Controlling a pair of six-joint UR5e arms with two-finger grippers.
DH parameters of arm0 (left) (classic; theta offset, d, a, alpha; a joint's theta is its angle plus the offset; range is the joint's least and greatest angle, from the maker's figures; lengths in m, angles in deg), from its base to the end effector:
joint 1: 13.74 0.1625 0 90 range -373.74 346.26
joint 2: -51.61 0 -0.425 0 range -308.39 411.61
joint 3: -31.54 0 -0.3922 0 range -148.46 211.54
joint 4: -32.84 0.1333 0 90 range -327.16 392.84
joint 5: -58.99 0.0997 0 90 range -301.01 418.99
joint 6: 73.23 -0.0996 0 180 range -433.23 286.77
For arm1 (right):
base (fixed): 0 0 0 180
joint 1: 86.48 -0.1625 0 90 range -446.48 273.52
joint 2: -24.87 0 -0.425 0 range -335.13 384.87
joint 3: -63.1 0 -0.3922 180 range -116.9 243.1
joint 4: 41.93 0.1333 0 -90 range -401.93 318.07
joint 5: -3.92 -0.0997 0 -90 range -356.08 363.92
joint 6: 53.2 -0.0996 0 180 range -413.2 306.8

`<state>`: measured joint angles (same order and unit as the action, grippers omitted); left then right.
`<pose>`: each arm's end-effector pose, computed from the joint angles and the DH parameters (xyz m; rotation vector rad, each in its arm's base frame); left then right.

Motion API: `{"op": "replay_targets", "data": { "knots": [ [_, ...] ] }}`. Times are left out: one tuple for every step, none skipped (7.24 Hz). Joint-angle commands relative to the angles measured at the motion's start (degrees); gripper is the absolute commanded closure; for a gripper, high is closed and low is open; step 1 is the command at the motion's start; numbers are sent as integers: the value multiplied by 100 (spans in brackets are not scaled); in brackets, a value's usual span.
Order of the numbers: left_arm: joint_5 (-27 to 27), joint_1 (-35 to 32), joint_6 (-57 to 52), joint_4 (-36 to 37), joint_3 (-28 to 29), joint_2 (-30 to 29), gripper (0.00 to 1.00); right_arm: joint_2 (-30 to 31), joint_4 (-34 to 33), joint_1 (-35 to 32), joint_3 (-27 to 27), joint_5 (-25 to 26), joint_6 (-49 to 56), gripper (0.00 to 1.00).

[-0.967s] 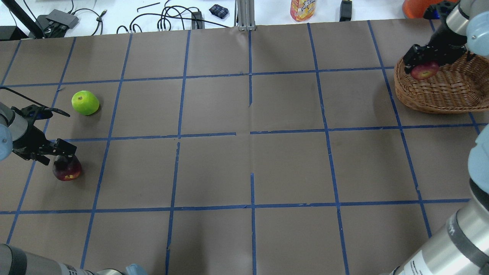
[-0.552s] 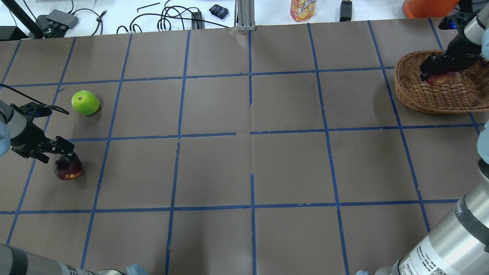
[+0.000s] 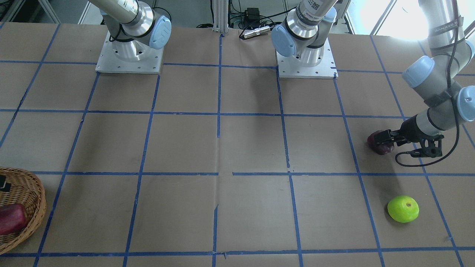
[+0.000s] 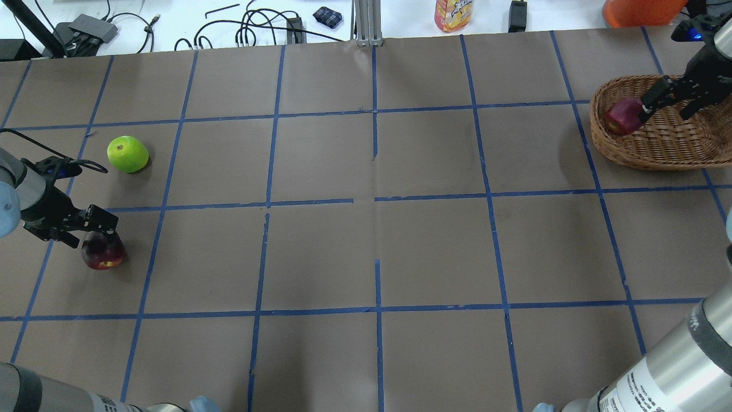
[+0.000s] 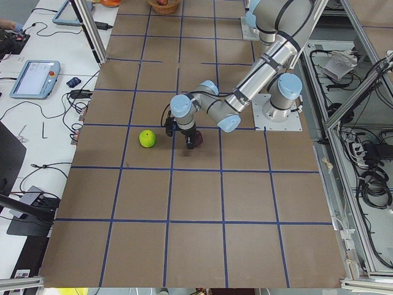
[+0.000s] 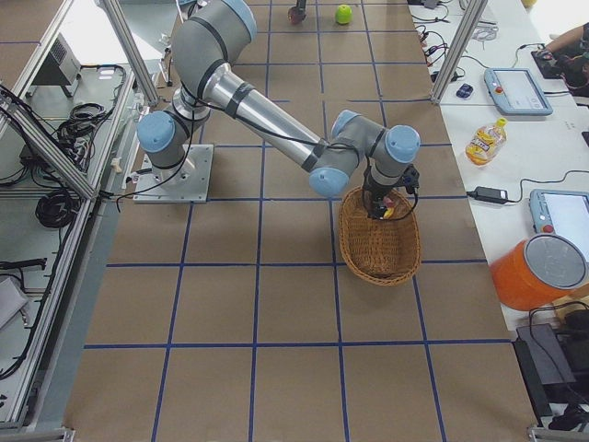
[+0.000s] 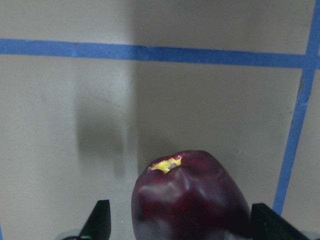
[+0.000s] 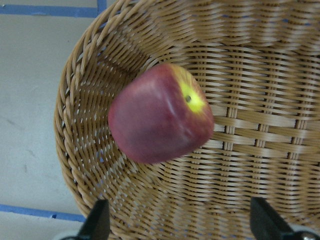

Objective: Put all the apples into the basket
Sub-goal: 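Carry dark red apple to center with left gripper while right withdraws from basket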

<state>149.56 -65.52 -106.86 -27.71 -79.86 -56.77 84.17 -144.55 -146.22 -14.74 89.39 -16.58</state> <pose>0.2151 -0.4870 0.1990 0.1202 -3.0328 -0.2310 -0.2196 -0.6565 0.2942 -0.1613 3.0138 0.0644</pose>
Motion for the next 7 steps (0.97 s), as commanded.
{"op": "replay_targets", "data": {
  "knots": [
    [-153, -200, 233, -9, -74, -17, 0, 273, 410, -255, 41, -319, 582, 0],
    [-163, -201, 216, 25, -153, -69, 0, 379, 358, -754, 49, -207, 522, 6],
    [-137, -201, 164, 113, -232, -96, 0, 650, 453, -959, 32, -58, 243, 13],
    [-128, -192, 137, 122, -215, -96, 5, 1001, 794, -1161, -46, -57, -560, 2],
    [-49, -210, 129, 79, -154, -26, 94, 1231, 1006, -1711, -56, -40, -1473, 0],
    [47, -306, 137, -26, -171, 148, 100, 1503, 1051, -2343, -91, -13, -2500, 0],
    [31, -742, 181, -166, -154, 359, 100, 1723, 1113, -2750, -187, 292, -3241, 0]
  ]
}}
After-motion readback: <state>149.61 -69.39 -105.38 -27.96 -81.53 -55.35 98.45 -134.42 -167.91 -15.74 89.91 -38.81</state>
